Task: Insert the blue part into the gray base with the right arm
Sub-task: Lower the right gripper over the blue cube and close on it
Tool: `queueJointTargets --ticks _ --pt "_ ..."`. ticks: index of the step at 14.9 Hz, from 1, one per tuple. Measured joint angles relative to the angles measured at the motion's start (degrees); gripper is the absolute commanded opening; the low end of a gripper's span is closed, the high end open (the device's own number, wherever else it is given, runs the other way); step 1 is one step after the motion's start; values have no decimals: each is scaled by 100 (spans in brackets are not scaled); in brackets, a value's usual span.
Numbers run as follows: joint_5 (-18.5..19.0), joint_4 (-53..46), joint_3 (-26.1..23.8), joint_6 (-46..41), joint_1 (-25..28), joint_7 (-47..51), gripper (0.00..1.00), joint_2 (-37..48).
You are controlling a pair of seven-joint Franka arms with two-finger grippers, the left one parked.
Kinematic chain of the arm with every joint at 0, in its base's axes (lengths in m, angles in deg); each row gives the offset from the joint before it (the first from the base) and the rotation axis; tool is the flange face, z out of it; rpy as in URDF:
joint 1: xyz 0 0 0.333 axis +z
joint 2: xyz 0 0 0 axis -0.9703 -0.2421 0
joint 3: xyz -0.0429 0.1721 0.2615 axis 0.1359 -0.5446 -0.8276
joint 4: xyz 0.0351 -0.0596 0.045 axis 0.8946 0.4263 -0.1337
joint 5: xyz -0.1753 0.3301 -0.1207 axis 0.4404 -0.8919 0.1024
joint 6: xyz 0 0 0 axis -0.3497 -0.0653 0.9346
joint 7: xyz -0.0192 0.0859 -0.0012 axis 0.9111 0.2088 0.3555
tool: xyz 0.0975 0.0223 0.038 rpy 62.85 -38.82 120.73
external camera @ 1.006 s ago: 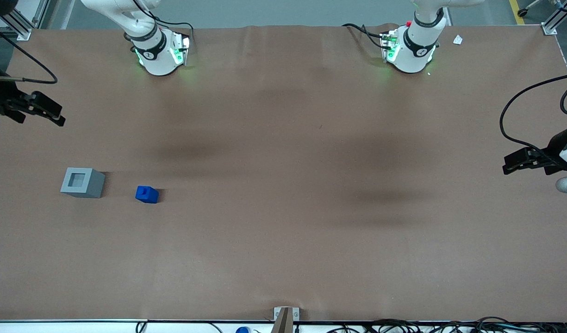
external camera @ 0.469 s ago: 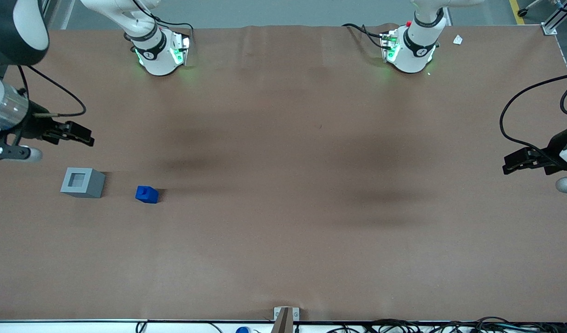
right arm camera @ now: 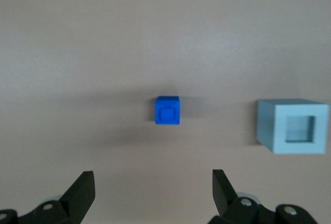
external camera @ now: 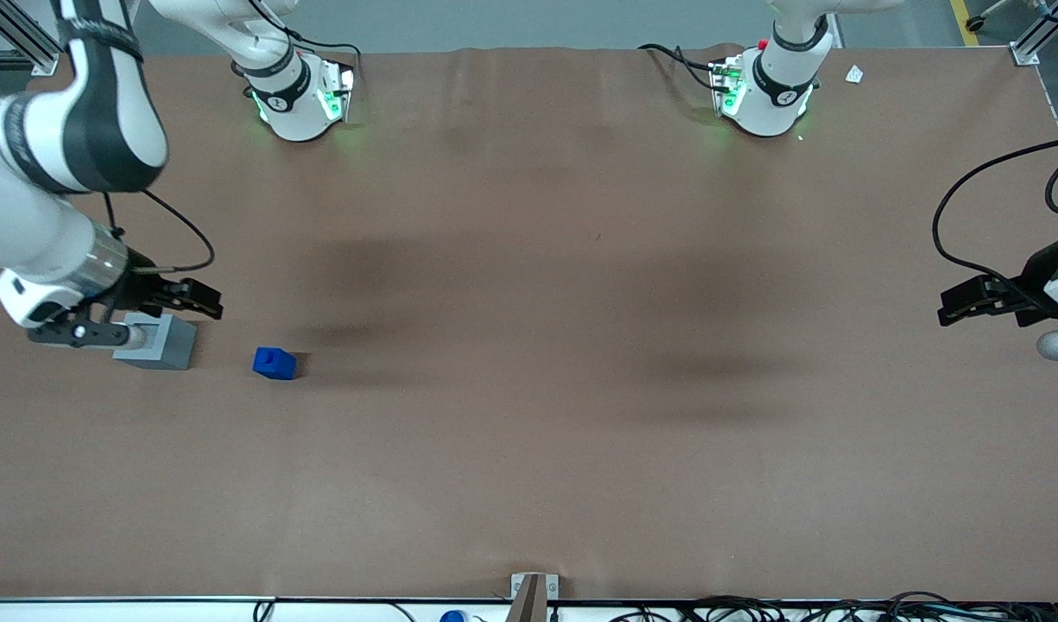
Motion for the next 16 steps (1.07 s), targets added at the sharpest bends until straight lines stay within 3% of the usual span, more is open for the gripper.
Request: queueJointTargets --ticks 9,16 --pt "0 666 3 1945 129 67 100 -1037" --pt "0 763 55 2344 116 87 100 -1505"
